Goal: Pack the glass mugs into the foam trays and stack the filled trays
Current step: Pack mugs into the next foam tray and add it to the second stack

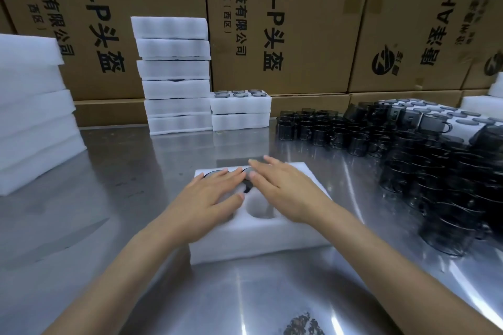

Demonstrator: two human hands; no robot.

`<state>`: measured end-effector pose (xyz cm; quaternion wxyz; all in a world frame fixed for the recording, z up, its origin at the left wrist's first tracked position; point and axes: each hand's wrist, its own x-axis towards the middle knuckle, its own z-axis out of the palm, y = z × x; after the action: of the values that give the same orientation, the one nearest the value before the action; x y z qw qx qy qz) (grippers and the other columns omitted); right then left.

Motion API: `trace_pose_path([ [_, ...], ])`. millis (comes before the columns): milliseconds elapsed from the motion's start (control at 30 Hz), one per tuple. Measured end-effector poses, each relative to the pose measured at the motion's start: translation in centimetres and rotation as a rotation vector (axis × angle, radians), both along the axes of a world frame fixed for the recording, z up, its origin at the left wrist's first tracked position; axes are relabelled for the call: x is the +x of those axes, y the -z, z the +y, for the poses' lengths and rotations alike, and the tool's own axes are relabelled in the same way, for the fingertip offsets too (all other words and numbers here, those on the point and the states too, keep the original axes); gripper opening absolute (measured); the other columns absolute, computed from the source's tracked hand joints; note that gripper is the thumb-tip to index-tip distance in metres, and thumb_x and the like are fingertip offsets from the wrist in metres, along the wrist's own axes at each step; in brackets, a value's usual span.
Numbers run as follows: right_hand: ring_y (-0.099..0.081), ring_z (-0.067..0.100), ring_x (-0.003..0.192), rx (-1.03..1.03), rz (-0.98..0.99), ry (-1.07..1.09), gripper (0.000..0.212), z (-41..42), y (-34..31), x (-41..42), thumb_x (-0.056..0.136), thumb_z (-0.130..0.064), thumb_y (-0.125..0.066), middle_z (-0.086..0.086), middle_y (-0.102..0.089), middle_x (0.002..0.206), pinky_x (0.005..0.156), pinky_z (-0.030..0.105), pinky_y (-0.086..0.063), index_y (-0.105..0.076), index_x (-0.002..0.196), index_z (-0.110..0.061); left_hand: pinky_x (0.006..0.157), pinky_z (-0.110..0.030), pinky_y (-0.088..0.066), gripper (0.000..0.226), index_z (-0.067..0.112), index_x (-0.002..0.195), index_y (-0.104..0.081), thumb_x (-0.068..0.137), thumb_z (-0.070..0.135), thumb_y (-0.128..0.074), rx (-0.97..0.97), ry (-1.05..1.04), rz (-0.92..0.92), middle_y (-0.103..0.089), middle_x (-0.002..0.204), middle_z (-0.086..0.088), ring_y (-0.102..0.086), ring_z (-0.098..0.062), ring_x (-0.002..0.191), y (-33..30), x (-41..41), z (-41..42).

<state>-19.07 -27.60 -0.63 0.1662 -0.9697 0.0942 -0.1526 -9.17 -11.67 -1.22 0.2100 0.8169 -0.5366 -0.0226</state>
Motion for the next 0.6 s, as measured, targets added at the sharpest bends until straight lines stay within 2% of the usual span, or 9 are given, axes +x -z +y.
trace_pose_path([
  [100, -0.031, 0.009, 0.137, 0.017, -0.241, 0.15, 0.043, -1.3, -0.4, -0.4, 0.1, -0.038, -0.036, -0.007, -0.047, 0.143, 0.11, 0.031, -0.022, -0.047, 0.138, -0.022, 0.109, -0.017, 0.004, 0.049, 0.037, 0.147, -0.024, 0.099, 0.044, -0.034, 0.011, 0.0, -0.042, -0.01, 0.151, 0.028, -0.003, 0.006, 0.141, -0.1, -0.1, 0.2],
  [200, -0.041, 0.014, 0.129, 0.052, -0.41, 0.321, 0.041, -4.3, -1.0, -1.0, 0.097, -0.031, -0.043, -0.003, -0.053, 0.137, 0.103, 0.031, -0.032, -0.051, 0.135, -0.02, 0.112, -0.021, 0.004, 0.055, 0.038, 0.145, -0.03, 0.092, 0.055, -0.028, 0.008, 0.032, -0.115, -0.013, 0.15, 0.03, -0.004, 0.006, 0.141, -0.2, -0.4, 0.3],
  [300, -0.031, 0.02, 0.137, 0.082, -0.406, 0.559, 0.045, -8.2, -0.8, -2.0, 0.096, -0.027, -0.044, 0.002, -0.038, 0.149, 0.108, 0.039, -0.031, -0.045, 0.14, -0.015, 0.115, -0.022, 0.001, 0.064, 0.039, 0.142, -0.035, 0.082, 0.056, -0.024, -0.008, 0.049, -0.121, -0.023, 0.147, 0.031, -0.008, 0.008, 0.14, -0.2, -0.5, 0.3],
  [367, -0.028, 0.027, 0.138, 0.101, -0.345, 0.709, 0.048, -10.4, -0.4, -2.6, 0.095, -0.025, -0.045, 0.005, -0.024, 0.155, 0.103, 0.045, -0.036, -0.042, 0.141, -0.013, 0.114, -0.021, 0.0, 0.062, 0.039, 0.14, -0.039, 0.082, 0.056, -0.026, -0.037, 0.041, -0.111, -0.029, 0.144, 0.032, -0.011, 0.011, 0.138, -0.2, -0.3, 0.2],
  [467, -0.036, 0.035, 0.13, 0.124, -0.315, 0.841, 0.045, -12.4, -0.1, -3.3, 0.094, -0.021, -0.046, 0.01, -0.01, 0.158, 0.087, 0.046, -0.043, -0.041, 0.138, -0.012, 0.115, -0.021, -0.003, 0.049, 0.041, 0.136, -0.042, 0.091, 0.055, -0.032, -0.065, 0.029, -0.098, -0.033, 0.14, 0.035, -0.014, 0.012, 0.137, -0.1, -0.2, 0.1],
  [533, -0.044, 0.038, 0.121, 0.103, -0.302, 0.891, 0.044, -13.3, -0.1, -3.5, 0.093, -0.018, -0.046, 0.013, -0.004, 0.158, 0.079, 0.042, -0.042, -0.04, 0.136, -0.01, 0.116, -0.021, -0.007, 0.04, 0.042, 0.136, -0.042, 0.096, 0.048, -0.039, -0.077, 0.03, -0.085, -0.033, 0.139, 0.036, -0.015, 0.011, 0.137, 0.0, -0.1, 0.2],
  [600, -0.046, 0.04, 0.116, 0.099, -0.279, 0.941, 0.043, -14.1, -0.2, -3.7, 0.093, -0.016, -0.046, 0.015, -0.002, 0.157, 0.076, 0.041, -0.041, -0.039, 0.135, -0.008, 0.111, -0.014, -0.008, 0.041, 0.043, 0.136, -0.041, 0.095, 0.051, -0.036, -0.084, 0.039, -0.092, -0.031, 0.138, 0.038, -0.017, 0.013, 0.135, 0.1, -0.1, 0.2],
])
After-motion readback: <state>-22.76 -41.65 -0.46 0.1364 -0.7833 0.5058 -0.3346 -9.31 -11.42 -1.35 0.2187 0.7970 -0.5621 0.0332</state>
